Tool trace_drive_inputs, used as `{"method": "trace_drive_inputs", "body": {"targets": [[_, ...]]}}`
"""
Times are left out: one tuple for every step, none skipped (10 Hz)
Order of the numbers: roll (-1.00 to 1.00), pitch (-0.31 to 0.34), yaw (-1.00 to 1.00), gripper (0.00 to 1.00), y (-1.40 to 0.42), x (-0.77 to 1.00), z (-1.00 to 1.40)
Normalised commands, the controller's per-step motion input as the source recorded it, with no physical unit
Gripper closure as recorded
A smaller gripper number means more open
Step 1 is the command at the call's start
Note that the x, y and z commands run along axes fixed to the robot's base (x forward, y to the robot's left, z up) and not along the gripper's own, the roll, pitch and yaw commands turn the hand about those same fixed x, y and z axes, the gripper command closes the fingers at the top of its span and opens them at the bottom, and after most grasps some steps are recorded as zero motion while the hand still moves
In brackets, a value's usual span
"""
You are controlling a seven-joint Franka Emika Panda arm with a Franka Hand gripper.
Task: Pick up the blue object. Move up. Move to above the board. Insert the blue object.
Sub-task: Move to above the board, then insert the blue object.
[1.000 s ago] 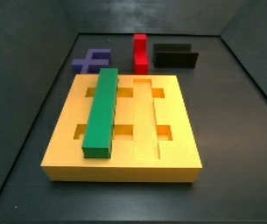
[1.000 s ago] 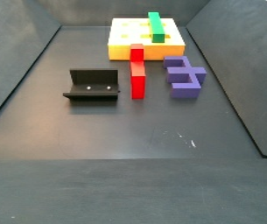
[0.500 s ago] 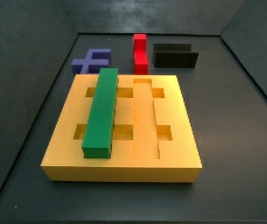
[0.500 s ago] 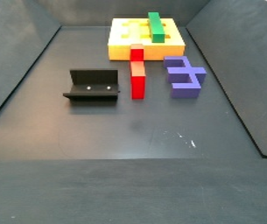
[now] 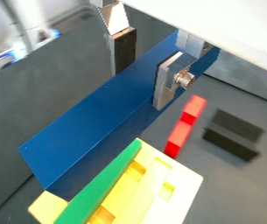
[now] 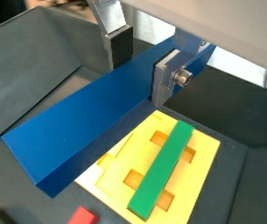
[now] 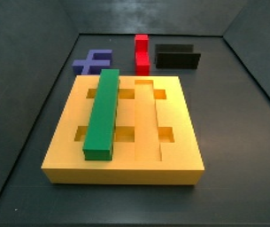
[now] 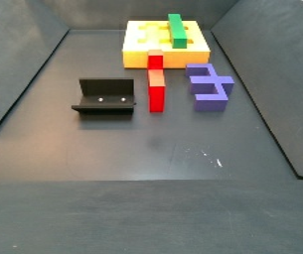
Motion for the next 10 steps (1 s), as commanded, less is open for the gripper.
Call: {"method": "trace_drive_inputs", "body": {"targets": [[0.06, 0.194, 0.53, 1.0, -0.04, 0.06, 0.03], [0.06, 0.17, 0.32, 1.0, -0.04, 0.07, 0.03], [-0.02, -0.004, 0.01, 1.0, 0.0, 0.0, -0.03], [-0.02, 0.0, 0.0, 1.0, -0.05, -0.03, -0.07], [-0.14, -0.016, 0.0, 1.0, -0.06, 0.0, -0.37], [-0.21, -0.016, 0.0, 1.0, -0.05, 0.0, -0.63], [-0.18, -0.047, 0.0, 1.0, -0.09, 0.03, -0.73], [-0.18, -0.054, 0.0, 1.0, -0.08, 0.08, -0.74], [-0.15, -0.057, 0.03, 1.0, -0.09, 0.13, -0.82], [0.0, -0.034, 0.06, 1.0, -0.21, 0.05, -1.0]]}}
